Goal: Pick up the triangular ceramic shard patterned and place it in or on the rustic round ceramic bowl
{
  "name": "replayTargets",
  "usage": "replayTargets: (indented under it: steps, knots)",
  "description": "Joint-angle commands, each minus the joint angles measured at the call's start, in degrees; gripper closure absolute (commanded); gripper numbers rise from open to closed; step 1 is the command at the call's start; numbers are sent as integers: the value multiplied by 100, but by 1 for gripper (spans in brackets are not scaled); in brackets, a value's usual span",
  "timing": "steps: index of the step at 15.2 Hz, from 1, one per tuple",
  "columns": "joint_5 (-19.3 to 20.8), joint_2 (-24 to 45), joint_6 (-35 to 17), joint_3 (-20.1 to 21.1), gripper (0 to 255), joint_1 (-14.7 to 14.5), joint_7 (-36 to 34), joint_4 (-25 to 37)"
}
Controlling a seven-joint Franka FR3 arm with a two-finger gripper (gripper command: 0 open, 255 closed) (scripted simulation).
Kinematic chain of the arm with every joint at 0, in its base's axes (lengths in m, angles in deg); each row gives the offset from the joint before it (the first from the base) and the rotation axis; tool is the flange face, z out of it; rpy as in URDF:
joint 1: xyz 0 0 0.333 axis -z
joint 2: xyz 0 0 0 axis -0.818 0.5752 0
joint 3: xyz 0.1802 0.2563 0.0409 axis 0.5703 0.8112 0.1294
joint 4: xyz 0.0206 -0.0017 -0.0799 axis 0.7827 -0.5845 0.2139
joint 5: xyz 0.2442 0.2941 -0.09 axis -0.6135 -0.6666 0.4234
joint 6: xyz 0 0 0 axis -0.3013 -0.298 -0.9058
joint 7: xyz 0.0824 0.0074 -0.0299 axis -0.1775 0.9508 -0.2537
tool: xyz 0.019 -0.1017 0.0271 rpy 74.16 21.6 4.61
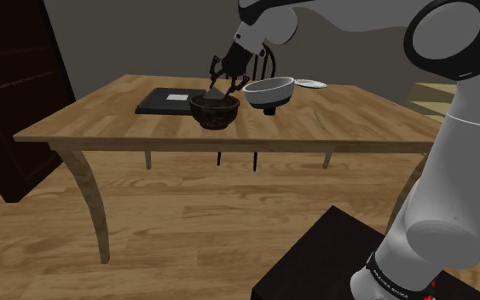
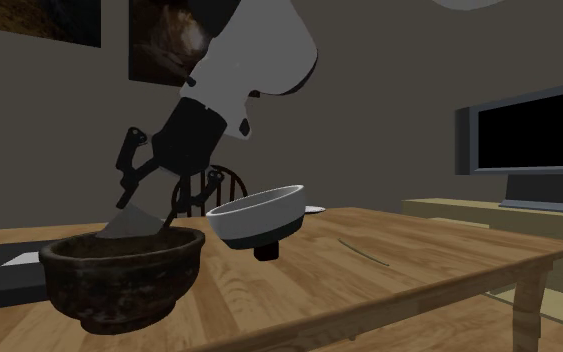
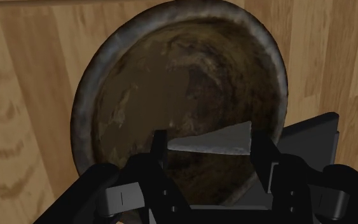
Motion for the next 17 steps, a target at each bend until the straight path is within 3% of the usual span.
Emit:
replayTargets:
  steps: [1,3,4,9,13,17]
  knots:
    - [-1,1,-2,0,255,0,1,-1]
    - [0,1,-1,0,255,0,1,0]
    - [0,1,-1,0,0,0,1,0]
    - [0,1,-1,0,0,0,1,0]
    - [80,-200,616,-105,0,119,-62,382]
    - [80,-200,616,-105,0,119,-62,382]
